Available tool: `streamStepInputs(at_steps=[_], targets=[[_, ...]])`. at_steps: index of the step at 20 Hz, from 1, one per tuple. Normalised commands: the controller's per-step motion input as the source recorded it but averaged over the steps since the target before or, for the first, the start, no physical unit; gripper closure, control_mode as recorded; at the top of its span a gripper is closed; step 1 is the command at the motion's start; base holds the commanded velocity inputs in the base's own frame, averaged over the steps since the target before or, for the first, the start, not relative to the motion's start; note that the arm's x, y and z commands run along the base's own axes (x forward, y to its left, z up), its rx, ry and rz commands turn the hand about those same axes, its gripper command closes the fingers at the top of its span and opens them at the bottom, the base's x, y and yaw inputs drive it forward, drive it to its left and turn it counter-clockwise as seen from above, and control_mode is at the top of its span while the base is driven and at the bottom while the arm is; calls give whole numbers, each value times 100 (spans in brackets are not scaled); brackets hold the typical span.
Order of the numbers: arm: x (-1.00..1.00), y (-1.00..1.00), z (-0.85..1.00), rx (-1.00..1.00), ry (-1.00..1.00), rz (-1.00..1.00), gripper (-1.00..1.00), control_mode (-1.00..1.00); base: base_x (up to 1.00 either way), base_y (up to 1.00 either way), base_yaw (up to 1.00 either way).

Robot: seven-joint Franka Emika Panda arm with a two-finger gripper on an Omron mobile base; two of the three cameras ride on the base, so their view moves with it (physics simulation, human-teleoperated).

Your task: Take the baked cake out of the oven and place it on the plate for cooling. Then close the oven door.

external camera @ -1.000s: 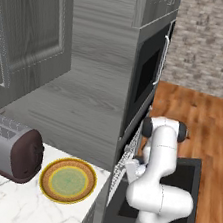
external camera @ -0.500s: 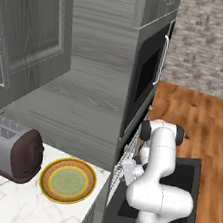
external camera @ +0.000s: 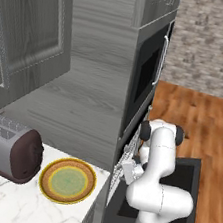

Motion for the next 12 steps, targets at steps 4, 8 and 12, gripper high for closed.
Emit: streamStepInputs(at_steps=[4,8,12], targets=[[3,18,-40,-7,0,0,-100,-100,0,0,0],[0,29,-41,-7,1,0,100,-100,0,0,0],[0,23,-43,-7,1,-2,100,-100,0,0,0]])
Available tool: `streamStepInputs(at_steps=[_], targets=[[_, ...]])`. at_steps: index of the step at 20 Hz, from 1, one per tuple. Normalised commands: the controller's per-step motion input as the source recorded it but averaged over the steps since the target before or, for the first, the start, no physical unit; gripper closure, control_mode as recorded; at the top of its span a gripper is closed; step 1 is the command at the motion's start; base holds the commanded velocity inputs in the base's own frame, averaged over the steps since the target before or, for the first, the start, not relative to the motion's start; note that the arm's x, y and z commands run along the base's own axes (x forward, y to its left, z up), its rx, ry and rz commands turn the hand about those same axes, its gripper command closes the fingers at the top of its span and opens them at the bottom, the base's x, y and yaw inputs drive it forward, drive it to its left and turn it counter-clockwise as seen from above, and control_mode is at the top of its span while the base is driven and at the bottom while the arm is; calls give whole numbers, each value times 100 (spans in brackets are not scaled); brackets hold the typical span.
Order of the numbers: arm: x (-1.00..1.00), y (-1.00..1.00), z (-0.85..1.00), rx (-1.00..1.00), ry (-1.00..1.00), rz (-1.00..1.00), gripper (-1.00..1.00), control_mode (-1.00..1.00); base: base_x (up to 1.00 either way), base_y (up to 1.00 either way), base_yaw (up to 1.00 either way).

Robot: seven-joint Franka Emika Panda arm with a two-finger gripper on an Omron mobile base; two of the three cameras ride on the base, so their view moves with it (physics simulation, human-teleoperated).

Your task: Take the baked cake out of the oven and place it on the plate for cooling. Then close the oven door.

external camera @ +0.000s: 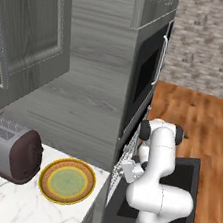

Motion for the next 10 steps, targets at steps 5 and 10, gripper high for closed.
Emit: streamStepInputs(at_steps=[5,10], targets=[[0,11,-47,-7,1,-4,100,-100,0,0,0],[0,5,-50,-8,1,-6,100,-100,0,0,0]])
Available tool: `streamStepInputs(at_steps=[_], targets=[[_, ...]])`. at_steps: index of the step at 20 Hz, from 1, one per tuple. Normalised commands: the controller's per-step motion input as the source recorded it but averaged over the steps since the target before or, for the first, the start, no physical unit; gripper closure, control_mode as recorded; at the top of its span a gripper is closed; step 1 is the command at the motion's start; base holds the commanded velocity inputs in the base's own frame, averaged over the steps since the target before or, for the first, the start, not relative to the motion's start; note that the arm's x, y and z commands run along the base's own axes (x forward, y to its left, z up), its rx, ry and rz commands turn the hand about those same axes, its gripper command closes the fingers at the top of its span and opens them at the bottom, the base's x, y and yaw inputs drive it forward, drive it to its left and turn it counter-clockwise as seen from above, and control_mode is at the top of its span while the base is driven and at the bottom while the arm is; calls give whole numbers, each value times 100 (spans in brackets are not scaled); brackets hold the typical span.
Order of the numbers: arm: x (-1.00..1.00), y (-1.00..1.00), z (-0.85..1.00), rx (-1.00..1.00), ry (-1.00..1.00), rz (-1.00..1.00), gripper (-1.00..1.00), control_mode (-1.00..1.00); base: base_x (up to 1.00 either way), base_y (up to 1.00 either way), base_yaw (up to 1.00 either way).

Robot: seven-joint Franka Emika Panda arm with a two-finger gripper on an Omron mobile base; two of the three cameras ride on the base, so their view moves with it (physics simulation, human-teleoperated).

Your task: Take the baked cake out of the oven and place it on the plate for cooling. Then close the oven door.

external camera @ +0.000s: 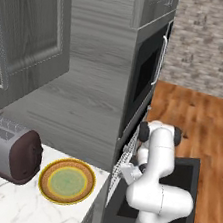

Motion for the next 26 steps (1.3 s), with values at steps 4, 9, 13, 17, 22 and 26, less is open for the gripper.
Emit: streamStepInputs(at_steps=[4,9,13,17,22,26], targets=[[0,4,-44,-10,0,-7,100,-100,0,0,0],[0,2,-15,-2,0,-3,100,-100,0,0,0],[2,6,-4,0,0,0,100,-100,0,0,0],[1,14,-6,7,0,0,100,-100,0,0,0],[-2,6,0,13,0,0,100,-100,0,0,0],[-12,0,3,14,0,0,100,-100,0,0,0]])
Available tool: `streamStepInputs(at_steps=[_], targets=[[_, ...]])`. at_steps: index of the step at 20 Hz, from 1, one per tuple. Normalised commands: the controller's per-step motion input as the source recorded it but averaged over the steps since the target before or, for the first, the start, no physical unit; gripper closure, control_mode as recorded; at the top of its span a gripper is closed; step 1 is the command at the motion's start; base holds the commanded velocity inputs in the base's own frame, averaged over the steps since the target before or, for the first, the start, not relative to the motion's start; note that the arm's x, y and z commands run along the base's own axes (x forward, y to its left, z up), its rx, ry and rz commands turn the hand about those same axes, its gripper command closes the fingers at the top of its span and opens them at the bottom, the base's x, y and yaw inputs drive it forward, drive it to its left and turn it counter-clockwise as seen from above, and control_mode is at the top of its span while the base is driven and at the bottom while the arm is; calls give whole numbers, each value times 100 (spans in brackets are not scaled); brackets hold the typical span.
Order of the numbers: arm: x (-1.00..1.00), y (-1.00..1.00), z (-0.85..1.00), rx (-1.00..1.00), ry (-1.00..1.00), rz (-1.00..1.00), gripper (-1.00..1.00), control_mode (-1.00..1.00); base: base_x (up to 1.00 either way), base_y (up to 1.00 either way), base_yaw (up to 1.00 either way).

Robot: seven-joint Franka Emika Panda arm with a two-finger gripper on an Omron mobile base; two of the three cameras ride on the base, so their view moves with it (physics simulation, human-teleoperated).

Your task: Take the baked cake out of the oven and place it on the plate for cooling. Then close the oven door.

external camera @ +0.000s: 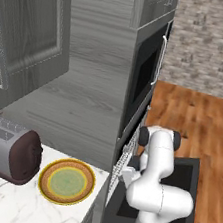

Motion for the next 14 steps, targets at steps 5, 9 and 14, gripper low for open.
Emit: streamStepInputs(at_steps=[5,9,14], targets=[[-12,2,4,9,0,0,100,-100,0,0,0],[-1,30,2,2,-2,0,-100,-100,0,0,0],[-11,4,14,0,-8,0,-100,-100,0,0,0]])
